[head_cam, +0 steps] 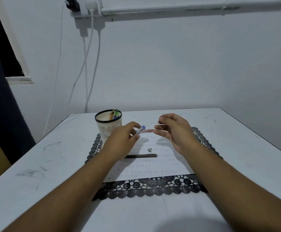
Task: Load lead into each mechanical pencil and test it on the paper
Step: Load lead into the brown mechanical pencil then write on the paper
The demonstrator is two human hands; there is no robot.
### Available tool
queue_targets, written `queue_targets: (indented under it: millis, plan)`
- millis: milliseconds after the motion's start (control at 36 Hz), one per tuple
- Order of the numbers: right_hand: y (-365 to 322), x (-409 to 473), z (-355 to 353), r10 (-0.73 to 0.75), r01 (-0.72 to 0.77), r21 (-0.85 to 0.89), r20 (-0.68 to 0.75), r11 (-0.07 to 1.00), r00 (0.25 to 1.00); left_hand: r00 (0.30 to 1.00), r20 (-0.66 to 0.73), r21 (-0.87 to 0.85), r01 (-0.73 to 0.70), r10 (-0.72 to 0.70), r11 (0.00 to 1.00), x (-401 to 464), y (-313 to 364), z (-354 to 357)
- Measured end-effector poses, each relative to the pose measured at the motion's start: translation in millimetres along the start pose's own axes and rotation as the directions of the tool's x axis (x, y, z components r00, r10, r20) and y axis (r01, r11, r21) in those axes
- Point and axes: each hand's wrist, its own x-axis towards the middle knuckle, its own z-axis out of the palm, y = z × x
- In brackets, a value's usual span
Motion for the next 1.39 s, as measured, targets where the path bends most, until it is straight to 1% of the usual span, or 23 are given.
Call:
queue_targets:
  millis: [56, 111, 167, 222, 306, 361, 389, 444, 500, 583, 667, 806, 861, 944, 1056, 1139, 1306, 1389]
  plan:
    - [-0.9, 1.9, -3.7, -0.013, 0.013, -0.025, -0.008, 1.0, 1.0, 0.999, 0.023, 0.25, -0.032, 0.028, 0.968, 12.6, -0.9, 4.8]
    - [-1.5, 3.6, -6.8, -0.025, 0.024, -0.056, -0.02, 0.998, 0.999, 0.999, 0.044, 0.41, -0.027, 0.009, 0.912, 24.9, -1.9, 9.7]
    - [-2.0, 4.9, -9.3, -0.042, 0.039, -0.102, -0.034, 0.994, 0.999, 0.998, 0.066, 0.491, -0.03, -0.003, 0.871, 35.4, -5.2, 17.2]
    - [-1.7, 6.1, -10.5, -0.058, 0.052, -0.137, -0.041, 0.989, 0.997, 0.996, 0.082, 0.575, -0.061, 0.017, 0.816, 41.9, -8.4, 25.2]
    - [-1.1, 7.4, -12.8, -0.078, 0.067, -0.203, -0.045, 0.977, 0.996, 0.99, 0.09, 0.707, -0.141, 0.109, 0.693, 42.7, -11.2, 35.2]
    - [-0.7, 7.9, -13.6, -0.093, 0.078, -0.262, -0.046, 0.962, 0.995, 0.979, 0.131, 0.734, -0.203, 0.158, 0.648, 39.4, -10.0, 35.6]
    - [-0.5, 8.1, -13.7, -0.099, 0.082, -0.288, -0.047, 0.954, 0.994, 0.976, 0.134, 0.722, -0.215, 0.171, 0.658, 36.7, -8.4, 33.1]
    - [-0.4, 7.9, -13.2, -0.106, 0.084, -0.33, -0.051, 0.94, 0.993, 0.976, 0.143, 0.649, -0.218, 0.165, 0.729, 30.8, -1.3, 21.7]
    - [0.3, 7.4, -12.7, -0.106, 0.081, -0.351, -0.052, 0.933, 0.993, 0.965, 0.23, 0.526, -0.232, 0.126, 0.818, 23.7, 6.5, 7.1]
    - [3.3, 6.6, -13.2, -0.096, 0.069, -0.367, -0.056, 0.928, 0.994, 0.923, 0.382, 0.386, -0.21, 0.051, 0.898, 10.5, 16.8, -9.6]
    - [5.8, 4.5, -12.6, -0.089, 0.063, -0.365, -0.054, 0.929, 0.995, 0.914, 0.406, 0.381, -0.155, -0.014, 0.912, -1.0, 19.4, -9.9]
    - [8.3, 0.4, -8.7, -0.073, 0.053, -0.322, -0.053, 0.945, 0.996, 0.907, 0.422, 0.344, -0.147, -0.012, 0.927, -9.5, 10.0, -1.6]
    - [7.1, -1.0, -7.0, -0.07, 0.054, -0.294, -0.043, 0.954, 0.997, 0.913, 0.407, 0.323, -0.152, 0.008, 0.934, -11.3, 8.9, -4.4]
    - [3.7, -3.3, -4.4, -0.084, 0.076, -0.259, -0.021, 0.963, 0.996, 0.944, 0.325, 0.219, -0.125, 0.048, 0.968, -12.8, 6.7, -11.4]
    - [0.3, -4.9, 1.1, -0.158, 0.152, -0.18, -0.018, 0.972, 0.987, 0.97, 0.234, 0.066, -0.074, 0.057, 0.995, -10.4, -2.9, -17.3]
    - [-1.6, -6.9, 3.7, -0.198, 0.194, -0.141, -0.012, 0.971, 0.98, 0.976, 0.208, 0.003, -0.067, 0.065, 0.998, -12.1, -2.8, -16.3]
    - [-3.7, -9.5, 7.9, -0.24, 0.239, -0.189, 0.021, 0.952, 0.971, 0.981, 0.18, -0.129, -0.049, 0.072, 0.99, -15.7, 1.0, -13.9]
    - [-2.9, -11.0, 7.7, -0.24, 0.241, -0.188, 0.023, 0.952, 0.97, 0.983, 0.167, -0.144, -0.05, 0.074, 0.988, -16.3, 1.9, -12.0]
